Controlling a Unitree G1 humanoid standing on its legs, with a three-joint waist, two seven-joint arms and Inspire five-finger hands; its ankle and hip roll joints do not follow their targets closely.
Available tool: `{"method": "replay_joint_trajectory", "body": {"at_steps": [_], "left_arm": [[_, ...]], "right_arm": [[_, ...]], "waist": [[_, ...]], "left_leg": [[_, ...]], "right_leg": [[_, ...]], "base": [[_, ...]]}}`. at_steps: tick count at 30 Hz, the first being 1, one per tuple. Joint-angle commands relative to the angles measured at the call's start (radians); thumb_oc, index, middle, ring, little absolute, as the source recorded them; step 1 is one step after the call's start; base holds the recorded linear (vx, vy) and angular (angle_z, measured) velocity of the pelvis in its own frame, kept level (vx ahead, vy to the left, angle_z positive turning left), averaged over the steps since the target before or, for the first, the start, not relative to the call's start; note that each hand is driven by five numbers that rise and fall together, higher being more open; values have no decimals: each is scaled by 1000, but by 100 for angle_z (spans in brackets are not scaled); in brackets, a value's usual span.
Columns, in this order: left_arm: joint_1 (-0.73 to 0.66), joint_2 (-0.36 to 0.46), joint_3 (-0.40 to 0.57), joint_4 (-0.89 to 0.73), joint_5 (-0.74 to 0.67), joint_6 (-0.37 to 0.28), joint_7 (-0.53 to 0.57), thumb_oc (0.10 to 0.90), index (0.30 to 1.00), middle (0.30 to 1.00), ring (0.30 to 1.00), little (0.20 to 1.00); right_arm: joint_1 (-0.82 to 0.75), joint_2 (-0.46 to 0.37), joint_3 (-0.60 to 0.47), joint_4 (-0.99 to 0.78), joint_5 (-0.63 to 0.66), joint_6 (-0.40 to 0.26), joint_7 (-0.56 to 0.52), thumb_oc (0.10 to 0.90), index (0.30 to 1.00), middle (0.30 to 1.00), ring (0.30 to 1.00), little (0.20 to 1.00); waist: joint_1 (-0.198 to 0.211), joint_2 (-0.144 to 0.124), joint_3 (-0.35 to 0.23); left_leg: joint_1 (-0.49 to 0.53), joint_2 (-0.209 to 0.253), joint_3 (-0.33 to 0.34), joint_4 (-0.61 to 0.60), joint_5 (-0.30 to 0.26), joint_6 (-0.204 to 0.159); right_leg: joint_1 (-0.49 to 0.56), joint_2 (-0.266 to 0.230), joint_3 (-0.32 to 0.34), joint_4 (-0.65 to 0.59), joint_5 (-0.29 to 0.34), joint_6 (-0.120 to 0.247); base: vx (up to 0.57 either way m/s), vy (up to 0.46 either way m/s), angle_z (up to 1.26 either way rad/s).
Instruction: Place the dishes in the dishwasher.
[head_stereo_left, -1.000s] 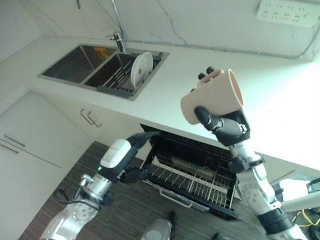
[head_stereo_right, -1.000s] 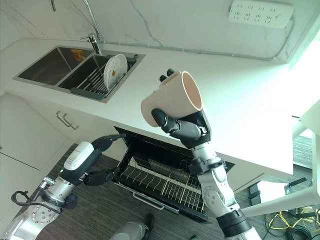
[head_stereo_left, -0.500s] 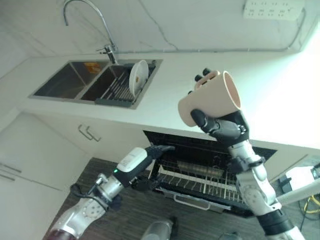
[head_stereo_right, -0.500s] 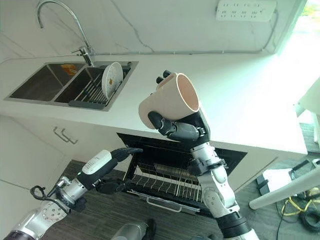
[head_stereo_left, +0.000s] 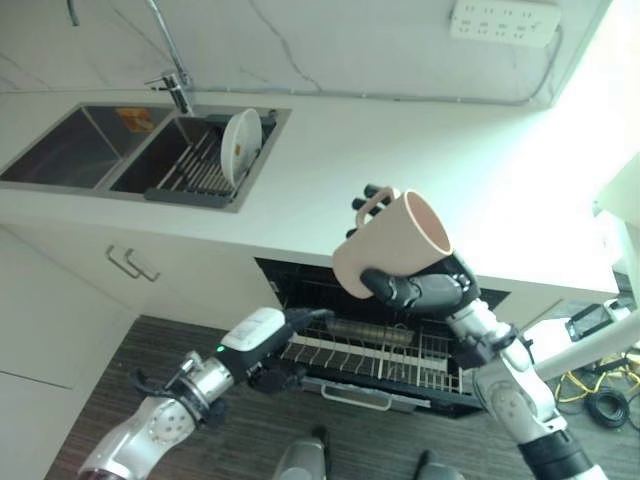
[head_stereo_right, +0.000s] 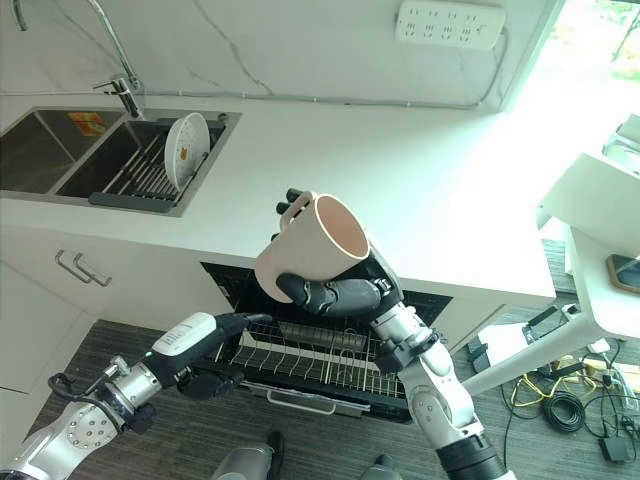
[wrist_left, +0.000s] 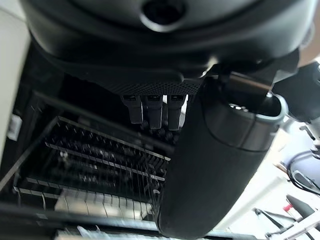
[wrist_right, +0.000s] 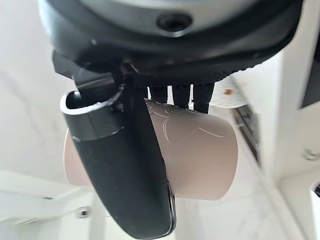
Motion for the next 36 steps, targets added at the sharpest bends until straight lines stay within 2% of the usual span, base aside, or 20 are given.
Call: {"method": "replay_joint_trajectory", "body": {"at_steps": [1, 5, 6, 12, 15, 19, 25, 30, 36], "left_arm": [[-78, 6, 3, -69, -128, -6, -18, 800, 900, 900, 900, 900], [-107, 23, -31, -80, -150, 8, -75, 800, 900, 900, 900, 900], [-115, 30, -45, -91, -151, 38, -109, 800, 900, 900, 900, 900], [-134, 64, -90, -108, -121, 112, -109, 800, 900, 900, 900, 900], [-134, 78, -101, -104, -84, 131, -101, 800, 900, 900, 900, 900], [-141, 81, -144, -68, -12, 233, -104, 800, 900, 900, 900, 900], [-158, 87, -187, -12, 69, 276, -147, 800, 900, 900, 900, 900], [-154, 73, -220, 0, 102, 363, -275, 800, 900, 900, 900, 900], [-238, 17, -362, 130, 215, 499, -484, 800, 900, 900, 900, 900]], "right_arm": [[-101, 8, -15, -97, 61, -27, 79, 400, 300, 300, 300, 300], [-124, -20, -15, -95, 48, 2, 99, 400, 300, 300, 300, 300], [-131, -33, -12, -94, 34, 24, 97, 400, 300, 300, 300, 300], [-142, -89, 23, -61, -17, 76, 133, 400, 300, 300, 300, 300], [-133, -112, 36, -28, -47, 65, 121, 400, 300, 300, 300, 300], [-133, -139, 53, 43, -105, 43, 113, 400, 300, 300, 300, 300], [-150, -159, 49, 119, -158, 8, 42, 400, 300, 300, 300, 300], [-148, -163, 28, 178, -184, -1, 27, 400, 300, 300, 300, 300], [-238, -147, -8, 225, -192, -24, -52, 400, 300, 300, 300, 300]], "waist": [[4, 10, -40], [-2, 19, -7], [-7, 22, 6], [-19, 26, 53], [-19, 23, 64], [-18, 15, 86], [-9, -2, 109], [-10, -4, 110], [-15, -18, 158]], "left_leg": [[44, 58, 13, -8, -80, 2], [11, 58, -5, -8, -62, -4], [8, 54, -10, -8, -60, -5], [-5, 44, -15, -8, -45, -3], [1, 43, -12, -8, -43, -1], [7, 40, -15, -8, -39, 0], [0, 51, -12, -8, -34, 1], [6, 60, 4, -8, -32, -1], [-29, 61, 14, -8, -25, 0]], "right_leg": [[20, -33, -39, 32, -92, 18], [-10, -32, -32, 32, -80, 18], [-17, -32, -26, 32, -78, 19], [-42, -38, -10, 32, -59, 25], [-39, -43, -11, 32, -54, 29], [-35, -48, -7, 32, -45, 35], [-38, -48, -20, 32, -36, 45], [-29, -55, -31, 32, -33, 49], [-57, -63, -36, 32, -20, 65]], "base": [[0, 0, 0], [-41, 14, -2], [-30, 30, 1], [-72, 37, 0], [-1, 4, 4], [-3, 12, 3], [-46, -45, 8], [19, 7, 9], [-71, -15, 9]]}}
